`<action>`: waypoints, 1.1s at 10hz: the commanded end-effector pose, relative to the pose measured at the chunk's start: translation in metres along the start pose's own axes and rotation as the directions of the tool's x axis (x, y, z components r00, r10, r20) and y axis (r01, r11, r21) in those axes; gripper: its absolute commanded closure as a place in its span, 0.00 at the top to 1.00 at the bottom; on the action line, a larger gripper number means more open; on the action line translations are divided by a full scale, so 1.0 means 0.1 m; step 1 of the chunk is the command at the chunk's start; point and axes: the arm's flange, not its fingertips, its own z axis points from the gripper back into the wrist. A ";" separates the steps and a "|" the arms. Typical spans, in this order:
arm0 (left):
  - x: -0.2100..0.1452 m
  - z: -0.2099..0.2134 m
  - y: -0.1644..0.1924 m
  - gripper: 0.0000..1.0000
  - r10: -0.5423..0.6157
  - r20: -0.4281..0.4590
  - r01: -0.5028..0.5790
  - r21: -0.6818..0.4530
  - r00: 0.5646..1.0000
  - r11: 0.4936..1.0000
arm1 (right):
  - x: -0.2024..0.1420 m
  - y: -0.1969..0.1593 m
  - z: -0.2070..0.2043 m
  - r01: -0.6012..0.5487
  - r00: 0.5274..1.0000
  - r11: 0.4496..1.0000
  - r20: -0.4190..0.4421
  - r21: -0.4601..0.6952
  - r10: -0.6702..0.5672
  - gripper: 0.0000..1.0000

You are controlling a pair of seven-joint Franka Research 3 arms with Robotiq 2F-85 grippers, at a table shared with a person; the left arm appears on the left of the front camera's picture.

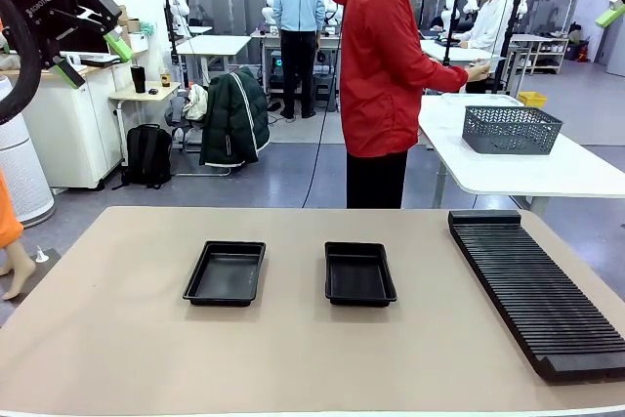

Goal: Inspect and transfer BCBs to ESD trays.
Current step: Pick up the Blank PCB from the PCB Rack and place it in the left ESD tray.

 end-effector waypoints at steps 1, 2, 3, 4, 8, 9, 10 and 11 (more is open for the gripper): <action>-0.01 -0.01 0.01 1.00 -0.010 0.025 0.010 0.009 1.000 1.000 | -0.01 -0.01 -0.02 0.009 1.000 1.000 0.029 0.012 -0.009 1.00; -0.02 -0.01 0.01 1.00 -0.006 0.028 0.005 0.013 1.000 1.000 | -0.01 -0.02 -0.01 0.010 0.999 1.000 0.032 0.000 -0.010 1.00; -0.03 -0.01 0.01 1.00 -0.002 0.025 0.002 0.015 1.000 1.000 | -0.02 -0.01 0.02 -0.002 0.999 1.000 0.036 -0.017 0.003 1.00; -0.03 0.00 0.01 1.00 0.000 0.023 -0.001 0.016 1.000 1.000 | -0.02 0.00 0.06 -0.011 0.999 0.999 0.037 -0.032 0.012 1.00; 0.00 0.02 0.00 1.00 0.000 0.011 0.000 0.003 1.000 1.000 | -0.02 0.04 0.14 -0.021 1.000 0.996 0.017 -0.088 0.022 1.00; 0.00 0.02 0.00 1.00 0.000 0.011 0.000 0.003 1.000 1.000 | -0.04 0.09 0.15 -0.020 0.999 0.995 0.033 -0.101 0.024 1.00; 0.00 0.02 0.00 1.00 0.000 0.011 0.000 0.003 1.000 1.000 | -0.01 0.04 0.14 -0.010 0.999 0.999 0.032 -0.053 0.012 1.00; 0.00 0.02 0.00 1.00 0.000 0.011 0.000 0.003 1.000 1.000 | -0.01 0.04 0.14 -0.010 0.999 0.999 0.032 -0.053 0.012 1.00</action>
